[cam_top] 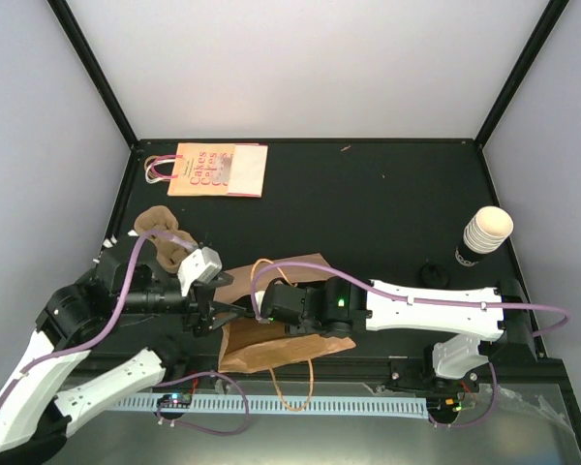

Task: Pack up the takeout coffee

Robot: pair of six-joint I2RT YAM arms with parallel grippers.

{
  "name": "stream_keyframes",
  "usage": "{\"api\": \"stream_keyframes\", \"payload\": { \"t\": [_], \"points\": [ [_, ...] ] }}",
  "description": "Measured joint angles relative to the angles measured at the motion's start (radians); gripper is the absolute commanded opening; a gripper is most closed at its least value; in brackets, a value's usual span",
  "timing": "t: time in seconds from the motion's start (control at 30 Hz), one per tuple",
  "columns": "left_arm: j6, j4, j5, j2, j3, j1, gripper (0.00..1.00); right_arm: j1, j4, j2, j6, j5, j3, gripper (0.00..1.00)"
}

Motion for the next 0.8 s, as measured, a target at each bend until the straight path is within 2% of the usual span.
{"api": "stream_keyframes", "payload": {
  "t": [0.27, 0.43, 0.6, 0.7, 0.8],
  "points": [
    [-0.002, -0.045, -0.131, 0.054, 0.062, -0.089, 0.79, -0.001, -0.008, 0.0, 0.0, -0.003, 0.0, 0.52],
    [0.0, -0.082, -0.167, 0.101, 0.101, -0.125, 0.63, -0.001, -0.01, 0.0, 0.0, -0.003, 0.0, 0.52],
    [0.006, -0.128, -0.193, 0.153, 0.119, -0.175, 0.53, -0.001, -0.012, 0.0, 0.0, -0.004, 0.0, 0.52],
    [0.006, -0.151, -0.212, 0.173, 0.12, -0.211, 0.4, -0.001, -0.013, 0.0, 0.0, -0.004, 0.0, 0.52],
    [-0.001, -0.167, -0.231, 0.18, 0.13, -0.23, 0.21, -0.001, -0.014, 0.0, 0.0, -0.004, 0.0, 0.52]
  ]
}}
